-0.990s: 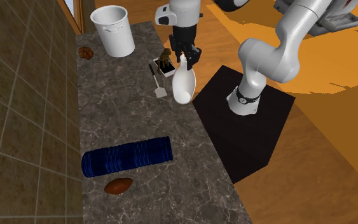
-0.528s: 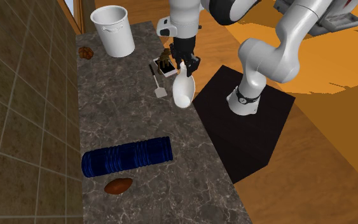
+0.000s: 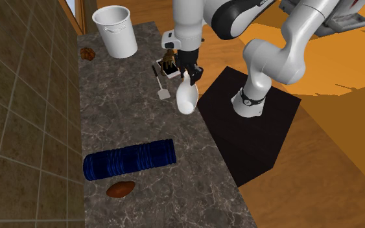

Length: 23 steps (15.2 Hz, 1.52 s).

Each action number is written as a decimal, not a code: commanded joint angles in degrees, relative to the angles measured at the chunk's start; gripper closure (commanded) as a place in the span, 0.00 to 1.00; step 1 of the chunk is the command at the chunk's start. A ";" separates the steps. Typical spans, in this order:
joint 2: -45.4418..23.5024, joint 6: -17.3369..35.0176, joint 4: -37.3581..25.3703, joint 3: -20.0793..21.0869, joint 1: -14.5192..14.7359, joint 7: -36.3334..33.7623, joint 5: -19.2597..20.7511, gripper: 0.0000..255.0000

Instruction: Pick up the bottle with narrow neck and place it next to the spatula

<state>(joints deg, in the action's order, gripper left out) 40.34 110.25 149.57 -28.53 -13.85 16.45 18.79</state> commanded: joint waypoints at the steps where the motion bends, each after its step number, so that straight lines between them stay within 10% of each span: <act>1: -0.20 0.75 0.50 -0.24 -0.04 0.01 0.17 1.00; 7: -0.20 0.75 0.50 -0.24 -0.04 0.01 0.17 1.00; 8: -0.21 0.76 0.50 -0.24 -0.04 0.01 0.17 0.00; 23: 1.11 -6.88 -5.84 1.88 0.49 0.27 -1.52 0.00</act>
<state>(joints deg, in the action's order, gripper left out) 41.43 103.41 143.76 -26.67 -13.36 16.72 17.28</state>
